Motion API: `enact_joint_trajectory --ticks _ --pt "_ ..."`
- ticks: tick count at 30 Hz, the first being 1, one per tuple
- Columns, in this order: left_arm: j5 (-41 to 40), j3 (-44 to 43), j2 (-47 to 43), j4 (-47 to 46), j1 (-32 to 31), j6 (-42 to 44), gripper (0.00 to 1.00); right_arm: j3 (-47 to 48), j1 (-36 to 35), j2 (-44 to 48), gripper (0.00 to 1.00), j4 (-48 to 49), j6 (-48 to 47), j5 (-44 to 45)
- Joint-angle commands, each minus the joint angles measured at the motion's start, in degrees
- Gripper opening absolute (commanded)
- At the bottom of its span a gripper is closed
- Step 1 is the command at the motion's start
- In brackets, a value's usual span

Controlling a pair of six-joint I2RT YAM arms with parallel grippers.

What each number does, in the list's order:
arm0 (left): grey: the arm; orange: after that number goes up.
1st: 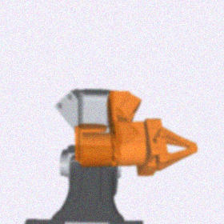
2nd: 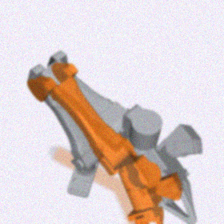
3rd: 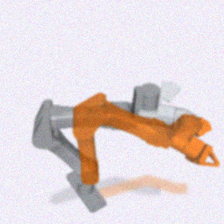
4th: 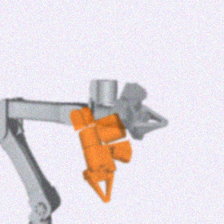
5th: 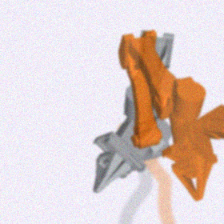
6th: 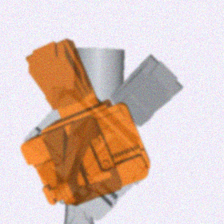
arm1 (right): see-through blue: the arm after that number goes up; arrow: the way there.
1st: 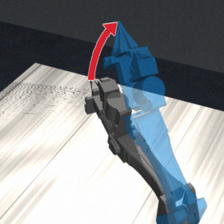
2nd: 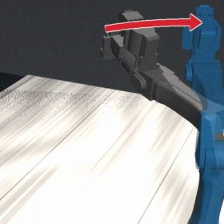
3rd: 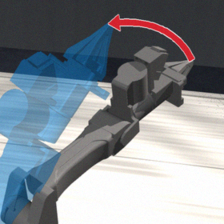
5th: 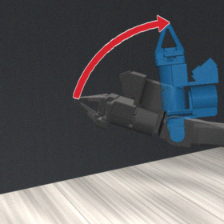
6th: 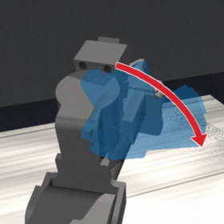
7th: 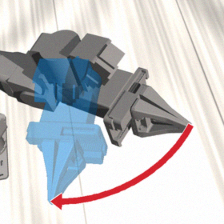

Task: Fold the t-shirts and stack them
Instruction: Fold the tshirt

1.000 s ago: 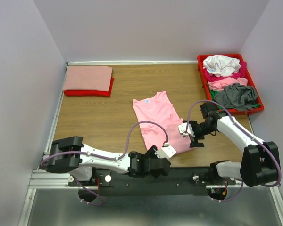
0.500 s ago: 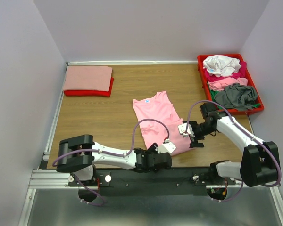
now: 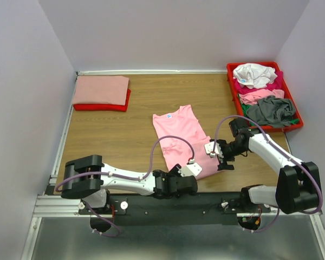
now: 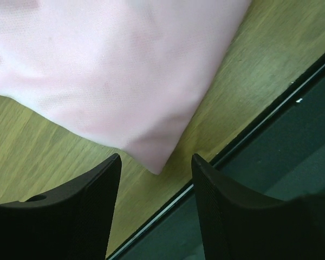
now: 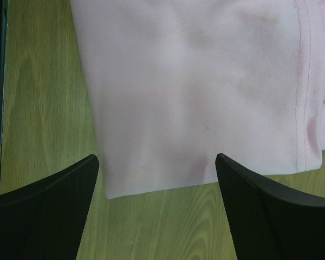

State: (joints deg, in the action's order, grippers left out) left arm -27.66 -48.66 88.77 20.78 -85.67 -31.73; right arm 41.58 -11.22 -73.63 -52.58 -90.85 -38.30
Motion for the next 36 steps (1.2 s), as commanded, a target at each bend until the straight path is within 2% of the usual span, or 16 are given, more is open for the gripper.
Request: enact_joint_trajectory --ticks 1,5,14,20,30,36 --pt "-3.36 -2.75 -2.29 3.48 -1.78 -2.11 0.63 -0.1 0.33 -0.55 0.94 0.02 0.67 -1.6" --pt "-3.54 -2.84 -2.64 3.23 -2.05 -1.85 0.63 0.08 0.33 -1.17 0.94 0.11 0.58 -1.77" --pt "-2.93 -3.1 2.98 -1.87 -0.12 2.89 0.64 -0.1 0.41 -0.99 0.94 0.11 1.03 -1.51" --pt "0.59 -1.96 4.21 -4.51 1.82 5.09 0.64 -0.54 0.41 -0.99 0.94 0.11 1.02 -1.51" --pt "8.67 1.03 4.39 -4.17 1.82 2.81 0.57 -0.45 0.5 -1.17 0.94 0.11 0.85 -1.6" --pt "8.24 1.29 6.06 -1.44 1.91 1.32 0.59 -0.62 0.5 -0.82 0.94 0.11 0.94 -1.95"
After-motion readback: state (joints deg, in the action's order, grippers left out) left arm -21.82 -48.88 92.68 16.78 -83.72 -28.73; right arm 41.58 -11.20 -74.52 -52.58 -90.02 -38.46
